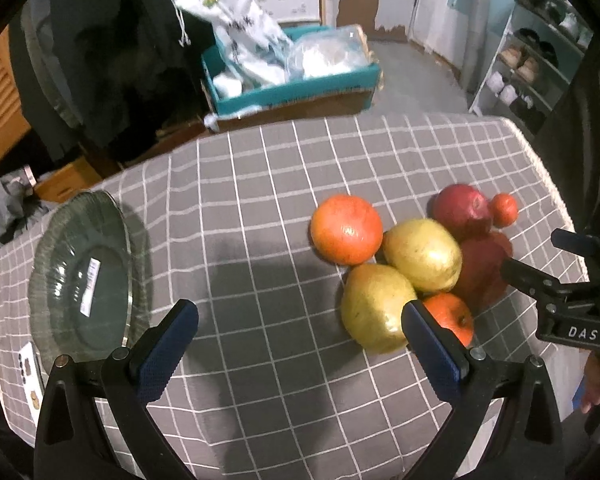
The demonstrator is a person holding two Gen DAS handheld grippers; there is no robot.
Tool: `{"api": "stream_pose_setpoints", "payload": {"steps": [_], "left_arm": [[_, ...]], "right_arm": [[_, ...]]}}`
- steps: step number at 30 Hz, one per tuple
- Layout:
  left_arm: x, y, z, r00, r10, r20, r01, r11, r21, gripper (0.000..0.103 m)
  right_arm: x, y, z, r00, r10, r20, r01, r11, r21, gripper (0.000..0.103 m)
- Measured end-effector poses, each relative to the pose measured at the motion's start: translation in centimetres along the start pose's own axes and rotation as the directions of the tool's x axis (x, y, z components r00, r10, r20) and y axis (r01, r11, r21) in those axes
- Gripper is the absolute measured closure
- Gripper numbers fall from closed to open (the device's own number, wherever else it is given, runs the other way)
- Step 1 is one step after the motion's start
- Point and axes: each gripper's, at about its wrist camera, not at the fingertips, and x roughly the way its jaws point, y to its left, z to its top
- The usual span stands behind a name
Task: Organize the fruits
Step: 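Move both grippers down toward the fruit pile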
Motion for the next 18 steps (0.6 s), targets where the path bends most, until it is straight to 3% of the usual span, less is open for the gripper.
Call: {"api": "stream_pose_setpoints", "payload": {"steps": [18], "left_arm": [[3.6, -0.1, -0.6, 0.996, -0.027, -0.084, 0.025, 0.999, -0.034, 0.001]], "right_arm": [[5.1, 1.5, -0.5, 0.992, 0.021, -0.126, -0.026, 0.999, -0.039, 0.021]]}}
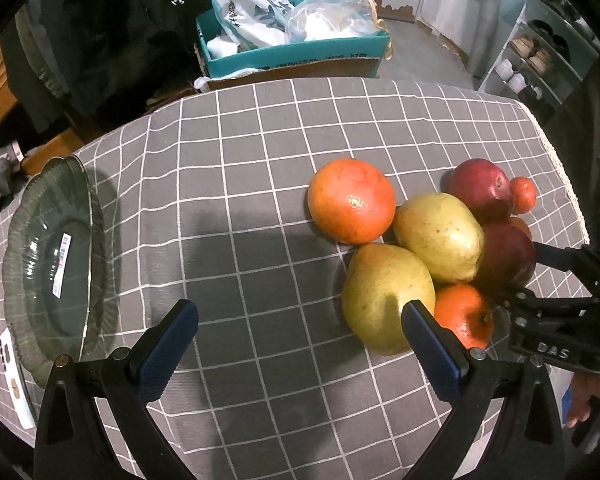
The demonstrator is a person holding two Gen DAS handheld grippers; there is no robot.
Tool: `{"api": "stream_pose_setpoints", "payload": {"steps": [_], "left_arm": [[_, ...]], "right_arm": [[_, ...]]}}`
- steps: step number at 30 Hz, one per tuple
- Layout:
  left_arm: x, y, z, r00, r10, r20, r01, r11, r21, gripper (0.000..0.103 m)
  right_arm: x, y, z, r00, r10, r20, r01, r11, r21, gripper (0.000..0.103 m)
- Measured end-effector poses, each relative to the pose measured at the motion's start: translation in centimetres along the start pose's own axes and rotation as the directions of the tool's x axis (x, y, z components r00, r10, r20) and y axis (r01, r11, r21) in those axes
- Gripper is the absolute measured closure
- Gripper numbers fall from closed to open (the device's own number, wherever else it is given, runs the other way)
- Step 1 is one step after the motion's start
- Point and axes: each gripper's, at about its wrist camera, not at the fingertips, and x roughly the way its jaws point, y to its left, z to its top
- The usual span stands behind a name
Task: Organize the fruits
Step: 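Move both grippers down toward the fruit pile, then close right gripper on the large red apple while left gripper closes on a green pear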
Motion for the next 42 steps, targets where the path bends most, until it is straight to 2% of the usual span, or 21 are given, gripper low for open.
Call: {"api": "stream_pose_setpoints", "payload": {"steps": [4, 6, 16, 22, 27, 38, 40, 42], "left_arm": [[0.3, -0.4, 0.2, 1.0, -0.008, -0.006, 0.008, 1.0, 0.009, 0.001], [0.4, -0.7, 0.2, 1.0, -0.017, -0.01, 0.017, 1.0, 0.011, 0.001], [1.9, -2.4, 0.7, 0.997, -0.068, -0.046, 0.069, 0.997, 0.02, 0.001], [3.2, -3.5, 0.8, 0.993, -0.092, -0.073, 0.094, 0.995, 0.025, 0.001], [4.3, -3.7, 0.8, 0.987, -0.121, -0.109, 0.122, 0.993, 0.002, 0.015], [5.4, -2.6, 0.8, 0.971, -0.205, -0.121, 0.199, 0.978, -0.064, 0.018], [5.6, -2.2, 0.7, 0.964, -0.234, -0.123, 0.226, 0.971, -0.078, 0.022], [5.4, -2.1, 0.6, 0.959, -0.256, -0.119, 0.248, 0.965, -0.081, 0.03]], "right_arm": [[0.5, -0.1, 0.2, 1.0, 0.009, -0.003, -0.009, 1.0, 0.006, 0.022], [0.5, 0.1, 0.2, 1.0, 0.007, 0.001, -0.007, 1.0, -0.012, 0.027], [-1.7, -0.9, -1.0, 0.999, 0.012, 0.03, -0.012, 1.0, 0.002, 0.027], [-2.0, -2.8, -2.4, 1.0, -0.02, -0.003, 0.021, 0.999, 0.04, 0.027], [-1.4, -3.9, -3.0, 1.0, -0.013, -0.026, 0.015, 0.997, 0.074, 0.027], [-0.9, -4.3, -3.3, 1.0, 0.0, -0.025, 0.002, 0.995, 0.1, 0.027], [-0.8, -4.4, -3.2, 1.0, 0.0, -0.024, 0.002, 0.995, 0.101, 0.027], [-0.8, -4.6, -3.1, 1.0, 0.002, -0.025, 0.0, 0.995, 0.103, 0.027]]}}
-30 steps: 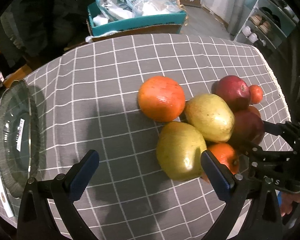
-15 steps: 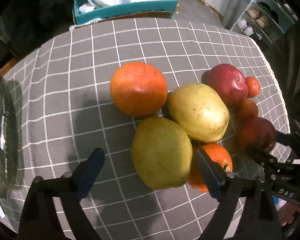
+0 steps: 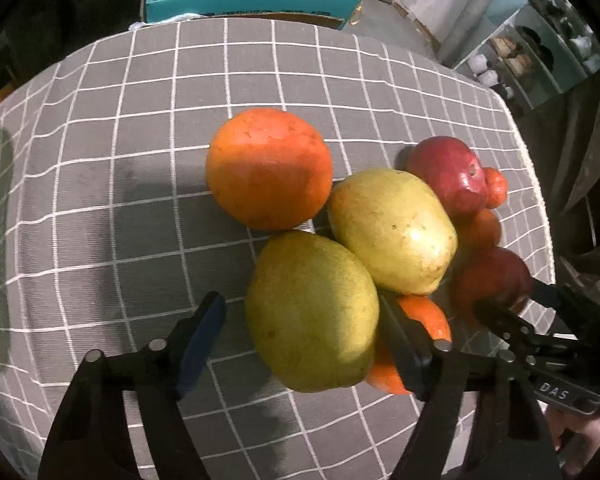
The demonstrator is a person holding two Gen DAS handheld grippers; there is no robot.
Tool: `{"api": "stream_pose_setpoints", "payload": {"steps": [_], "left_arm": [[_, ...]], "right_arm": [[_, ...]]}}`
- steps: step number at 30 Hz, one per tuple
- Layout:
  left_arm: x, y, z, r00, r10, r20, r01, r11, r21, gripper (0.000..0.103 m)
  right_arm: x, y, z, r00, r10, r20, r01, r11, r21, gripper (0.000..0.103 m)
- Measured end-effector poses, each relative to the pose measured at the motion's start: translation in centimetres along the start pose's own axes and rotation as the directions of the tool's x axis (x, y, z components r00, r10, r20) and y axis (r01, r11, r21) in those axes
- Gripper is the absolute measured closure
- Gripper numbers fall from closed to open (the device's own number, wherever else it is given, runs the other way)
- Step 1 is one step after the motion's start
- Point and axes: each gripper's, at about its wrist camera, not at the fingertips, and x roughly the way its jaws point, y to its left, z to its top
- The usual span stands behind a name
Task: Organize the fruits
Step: 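Close right gripper on the large red apple while left gripper closes on a green pear, then lift the apple and pear and carry both over the green glass bowl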
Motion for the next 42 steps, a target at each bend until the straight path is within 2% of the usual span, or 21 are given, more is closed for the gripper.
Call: {"api": "stream_pose_setpoints", "payload": {"steps": [2, 7, 14, 21, 33, 42], "left_arm": [[-0.3, -0.2, -0.1, 1.0, -0.005, 0.005, 0.005, 1.0, 0.014, 0.035], [-0.6, -0.5, -0.3, 0.999, 0.037, 0.018, -0.037, 0.999, 0.026, 0.035], [-2.2, -0.9, -0.7, 0.993, 0.092, 0.071, -0.097, 0.993, 0.062, 0.035], [-4.8, -0.5, -1.1, 0.984, 0.121, 0.134, -0.129, 0.99, 0.055, 0.035], [-9.7, -0.1, -1.9, 0.955, 0.153, 0.252, -0.169, 0.985, 0.044, 0.035], [-12.9, 0.0, -2.4, 0.93, 0.167, 0.326, -0.188, 0.982, 0.034, 0.035]], "right_arm": [[-0.1, 0.0, 0.0, 1.0, 0.001, 0.001, -0.001, 1.0, 0.001, 0.027], [-0.1, 0.2, 0.4, 1.0, -0.002, 0.019, 0.002, 1.0, -0.009, 0.027], [-2.2, 1.1, 1.0, 0.994, -0.013, 0.111, 0.016, 0.999, -0.03, 0.027], [-4.2, 2.3, 1.6, 0.982, -0.025, 0.186, 0.036, 0.998, -0.055, 0.027], [-8.3, 3.7, 2.1, 0.948, -0.006, 0.317, 0.03, 0.997, -0.071, 0.027], [-10.7, 4.1, 2.1, 0.925, 0.02, 0.38, 0.009, 0.997, -0.075, 0.027]]}}
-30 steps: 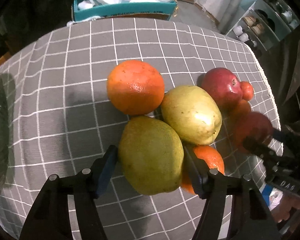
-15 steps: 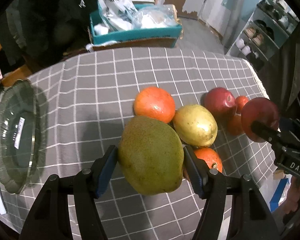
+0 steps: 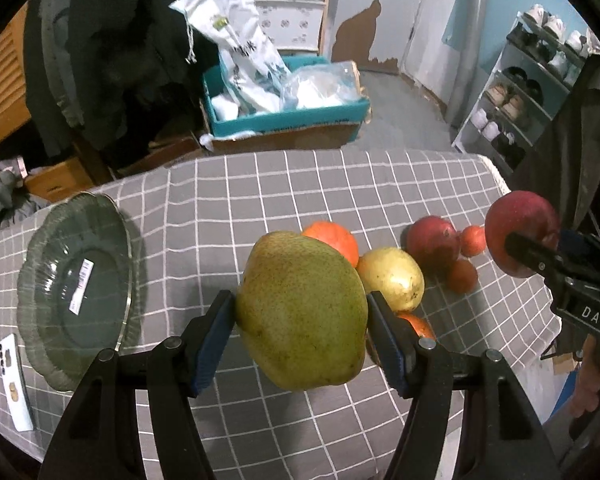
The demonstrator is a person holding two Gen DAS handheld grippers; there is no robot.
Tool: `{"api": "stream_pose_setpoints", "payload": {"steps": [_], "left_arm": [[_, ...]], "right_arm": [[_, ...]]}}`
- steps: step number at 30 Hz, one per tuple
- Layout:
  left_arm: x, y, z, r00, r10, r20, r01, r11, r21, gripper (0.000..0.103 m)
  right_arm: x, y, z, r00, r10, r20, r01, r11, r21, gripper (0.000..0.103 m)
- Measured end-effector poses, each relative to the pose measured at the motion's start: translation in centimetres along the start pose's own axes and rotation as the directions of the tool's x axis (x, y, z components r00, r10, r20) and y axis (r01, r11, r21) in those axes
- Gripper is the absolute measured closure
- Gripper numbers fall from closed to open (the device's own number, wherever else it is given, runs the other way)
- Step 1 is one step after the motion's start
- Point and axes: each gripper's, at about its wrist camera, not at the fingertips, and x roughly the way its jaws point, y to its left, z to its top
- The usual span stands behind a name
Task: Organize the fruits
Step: 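Lift the apple and pear and carry both over the green glass bowl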
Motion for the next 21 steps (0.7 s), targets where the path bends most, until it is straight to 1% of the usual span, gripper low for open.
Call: {"api": "stream_pose_setpoints", "payload": {"steps": [13, 21], "left_arm": [[-3.9, 1.4, 0.5, 0.994, 0.035, 0.099, -0.035, 0.999, -0.003, 0.035], [-5.0, 2.6, 0.7, 0.991, 0.048, 0.127, -0.046, 0.999, -0.017, 0.035]], "right_arm": [[-2.8, 1.3, 1.3, 0.997, 0.015, 0.076, -0.014, 1.0, -0.019, 0.027], [-3.5, 3.1, 2.4, 0.994, 0.044, 0.102, -0.041, 0.999, -0.034, 0.027]]}}
